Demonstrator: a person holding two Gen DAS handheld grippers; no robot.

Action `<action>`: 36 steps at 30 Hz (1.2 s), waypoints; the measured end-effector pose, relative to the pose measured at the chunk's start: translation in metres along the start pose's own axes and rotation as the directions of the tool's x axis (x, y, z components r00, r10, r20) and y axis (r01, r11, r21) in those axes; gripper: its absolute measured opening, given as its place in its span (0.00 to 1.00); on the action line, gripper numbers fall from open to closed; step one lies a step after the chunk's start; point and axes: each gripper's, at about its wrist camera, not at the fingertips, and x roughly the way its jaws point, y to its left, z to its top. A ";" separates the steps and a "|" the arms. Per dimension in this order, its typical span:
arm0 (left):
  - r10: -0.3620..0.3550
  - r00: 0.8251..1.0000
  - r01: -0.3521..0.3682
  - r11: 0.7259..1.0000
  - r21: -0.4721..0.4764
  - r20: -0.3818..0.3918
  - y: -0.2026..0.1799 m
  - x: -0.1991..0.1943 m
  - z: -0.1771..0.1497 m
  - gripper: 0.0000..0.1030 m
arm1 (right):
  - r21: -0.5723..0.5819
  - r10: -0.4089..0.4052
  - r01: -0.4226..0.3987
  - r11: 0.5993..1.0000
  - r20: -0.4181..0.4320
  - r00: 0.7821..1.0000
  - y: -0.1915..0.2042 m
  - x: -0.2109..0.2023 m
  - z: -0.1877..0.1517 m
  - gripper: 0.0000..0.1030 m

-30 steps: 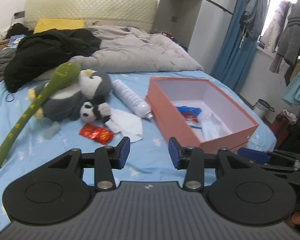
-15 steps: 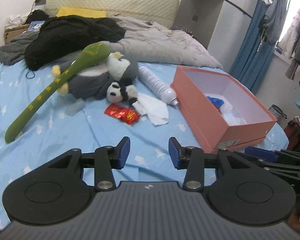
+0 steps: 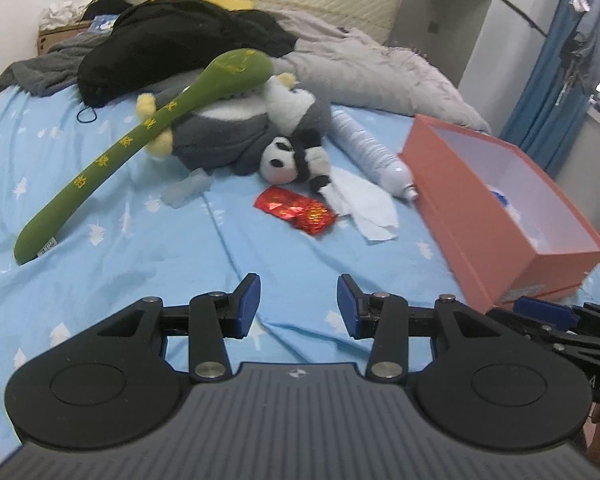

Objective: Organize soft objects
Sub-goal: 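Move both open grippers back from the box toward the red candy wrapper, then lower the left gripper onto the red candy wrapper and close on it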

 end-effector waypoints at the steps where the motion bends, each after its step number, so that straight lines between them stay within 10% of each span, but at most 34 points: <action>1: 0.002 1.000 -0.002 1.000 -0.005 -0.003 0.003 0.007 0.002 0.47 | -0.003 0.002 -0.002 1.000 -0.007 1.000 0.000 0.007 0.001 0.48; 36: -0.135 0.980 0.092 0.960 -0.263 -0.147 0.026 0.213 0.060 0.58 | -0.082 -0.167 0.161 0.983 -0.067 0.984 -0.035 0.211 0.048 0.47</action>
